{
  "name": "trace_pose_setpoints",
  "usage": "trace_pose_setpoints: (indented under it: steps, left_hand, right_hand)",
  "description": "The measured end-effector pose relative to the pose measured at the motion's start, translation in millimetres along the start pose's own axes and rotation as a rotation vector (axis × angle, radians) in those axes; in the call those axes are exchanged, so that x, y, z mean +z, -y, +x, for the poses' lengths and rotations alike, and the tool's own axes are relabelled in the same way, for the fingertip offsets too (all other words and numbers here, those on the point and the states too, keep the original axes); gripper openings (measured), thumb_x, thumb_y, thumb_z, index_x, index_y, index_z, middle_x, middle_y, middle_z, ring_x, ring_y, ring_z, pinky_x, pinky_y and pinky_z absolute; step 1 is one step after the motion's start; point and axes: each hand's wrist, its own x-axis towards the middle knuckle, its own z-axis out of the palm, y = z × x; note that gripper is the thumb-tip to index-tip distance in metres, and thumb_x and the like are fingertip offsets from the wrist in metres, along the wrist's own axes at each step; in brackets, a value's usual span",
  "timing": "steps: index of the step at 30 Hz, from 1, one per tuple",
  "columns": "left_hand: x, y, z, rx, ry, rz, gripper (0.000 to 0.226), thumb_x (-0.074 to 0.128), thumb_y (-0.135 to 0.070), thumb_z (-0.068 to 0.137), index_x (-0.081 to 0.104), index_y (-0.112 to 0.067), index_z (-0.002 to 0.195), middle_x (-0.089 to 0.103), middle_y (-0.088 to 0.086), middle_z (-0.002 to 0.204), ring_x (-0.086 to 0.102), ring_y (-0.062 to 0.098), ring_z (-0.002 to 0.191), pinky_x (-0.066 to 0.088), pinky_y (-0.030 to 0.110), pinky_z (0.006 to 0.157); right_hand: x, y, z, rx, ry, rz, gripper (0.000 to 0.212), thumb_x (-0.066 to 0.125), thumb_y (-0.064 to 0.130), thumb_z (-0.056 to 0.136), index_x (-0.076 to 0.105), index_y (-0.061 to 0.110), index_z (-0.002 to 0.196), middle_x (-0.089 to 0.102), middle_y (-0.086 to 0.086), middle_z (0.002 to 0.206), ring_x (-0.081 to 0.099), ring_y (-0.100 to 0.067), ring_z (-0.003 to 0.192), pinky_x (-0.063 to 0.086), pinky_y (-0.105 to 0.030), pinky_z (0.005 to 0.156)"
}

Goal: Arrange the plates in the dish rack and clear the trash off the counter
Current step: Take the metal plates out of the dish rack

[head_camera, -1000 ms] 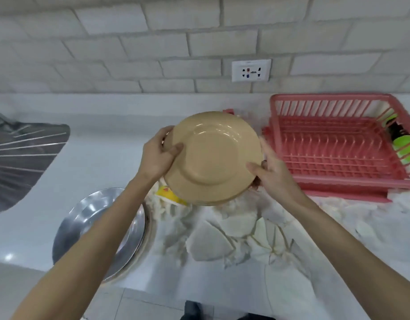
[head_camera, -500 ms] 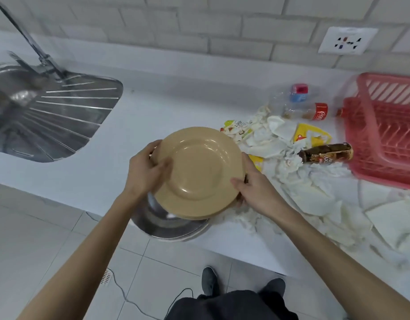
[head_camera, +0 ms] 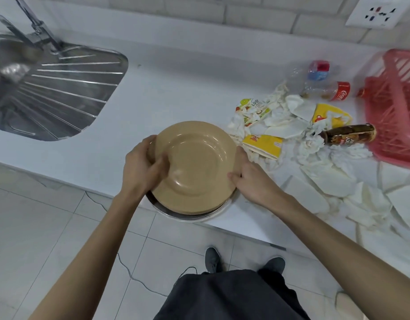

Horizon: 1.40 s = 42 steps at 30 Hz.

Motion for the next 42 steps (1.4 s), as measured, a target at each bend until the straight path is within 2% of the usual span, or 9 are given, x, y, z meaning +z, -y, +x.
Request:
trace_pose_setpoints:
  steps: [5,12,21,27,32,35,37,40,42]
  left_hand:
    - [1.7,1.0,-3.8,0.041,-0.016,0.104,0.057,0.056,-0.041,0.079,0.053,-0.025,0.134,0.065,-0.001,0.121,0.056,0.025,0.109,0.046,0.038,0.087]
    - [3.8,11.9,-6.2,0.068,-0.035,0.074,0.055,0.056,-0.033,0.078,0.057,-0.015,0.130,0.059,0.002,0.122,0.044,0.024,0.116,0.036,0.030,0.090]
    - [8.2,16.1,-7.2,0.011,-0.027,0.024,0.059,0.058,-0.031,0.076,0.057,-0.014,0.132,0.046,0.001,0.143,0.037,0.021,0.132,0.030,0.022,0.099]
    - [5.7,3.2,-8.2,0.060,-0.124,-0.105,0.054,0.064,-0.022,0.075,0.061,-0.019,0.129,0.047,-0.007,0.146,0.040,0.011,0.135,0.035,0.025,0.105]
    - [7.1,-25.9,-4.5,0.055,-0.180,-0.246,0.059,0.060,-0.008,0.079,0.056,-0.021,0.136,0.055,-0.013,0.138,0.051,0.003,0.126,0.045,0.028,0.107]
    - [10.9,-46.2,0.8,0.061,-0.156,-0.291,0.060,0.060,-0.007,0.082,0.053,-0.021,0.141,0.056,-0.011,0.140,0.051,0.000,0.127,0.042,0.017,0.106]
    - [17.5,-61.7,4.5,0.083,-0.140,-0.310,0.060,0.062,-0.004,0.085,0.052,-0.020,0.142,0.056,-0.011,0.141,0.050,-0.003,0.127,0.040,0.012,0.105]
    - [36.9,-90.2,13.0,0.089,-0.082,-0.364,0.061,0.063,-0.008,0.086,0.050,-0.025,0.143,0.055,-0.013,0.141,0.050,-0.001,0.129,0.042,0.025,0.110]
    - [56.2,-112.1,18.1,0.100,-0.038,-0.409,0.061,0.062,-0.011,0.084,0.051,-0.024,0.143,0.058,-0.011,0.139,0.053,0.003,0.128,0.044,0.033,0.110]
  right_hand:
    - [1.3,2.3,-2.7,0.018,-0.001,-0.024,0.073,0.050,0.022,0.099,0.003,0.019,0.155,0.058,-0.010,0.096,0.054,-0.023,0.081,0.039,-0.030,0.070]
    - [1.8,5.3,0.6,0.013,0.002,-0.123,0.077,0.051,0.028,0.099,0.001,0.021,0.156,0.059,-0.017,0.117,0.059,-0.032,0.103,0.048,-0.037,0.084]
    - [-4.1,5.9,1.4,0.022,0.020,-0.268,0.077,0.049,0.040,0.098,0.003,0.021,0.157,0.061,-0.015,0.121,0.057,-0.033,0.111,0.048,-0.040,0.087]
    - [-3.4,-1.2,-1.6,-0.035,-0.074,-0.105,0.086,0.053,0.059,0.081,0.018,0.029,0.154,0.066,-0.004,0.112,0.062,-0.027,0.103,0.052,-0.042,0.088]
    - [-17.9,-0.7,-8.6,-0.193,-0.183,0.137,0.073,0.064,0.018,0.087,0.030,0.029,0.150,0.054,0.021,0.085,0.053,0.002,0.074,0.041,-0.020,0.072]
    - [-34.9,-2.1,-14.1,-0.230,-0.242,0.223,0.073,0.062,0.008,0.086,0.032,0.028,0.150,0.064,0.010,0.099,0.057,0.005,0.076,0.042,-0.011,0.070]
    - [-50.6,-4.4,-18.8,-0.234,-0.273,0.328,0.075,0.061,0.006,0.087,0.031,0.031,0.151,0.068,0.006,0.109,0.064,-0.003,0.086,0.049,-0.019,0.079]
    - [-78.5,-12.3,-28.2,-0.242,-0.345,0.477,0.083,0.064,0.009,0.083,0.026,0.034,0.152,0.062,0.002,0.129,0.062,-0.012,0.109,0.050,-0.035,0.095]
    - [-98.5,-16.7,-38.2,-0.238,-0.398,0.537,0.090,0.067,0.012,0.080,0.021,0.033,0.154,0.045,0.006,0.150,0.048,-0.011,0.131,0.041,-0.040,0.109]
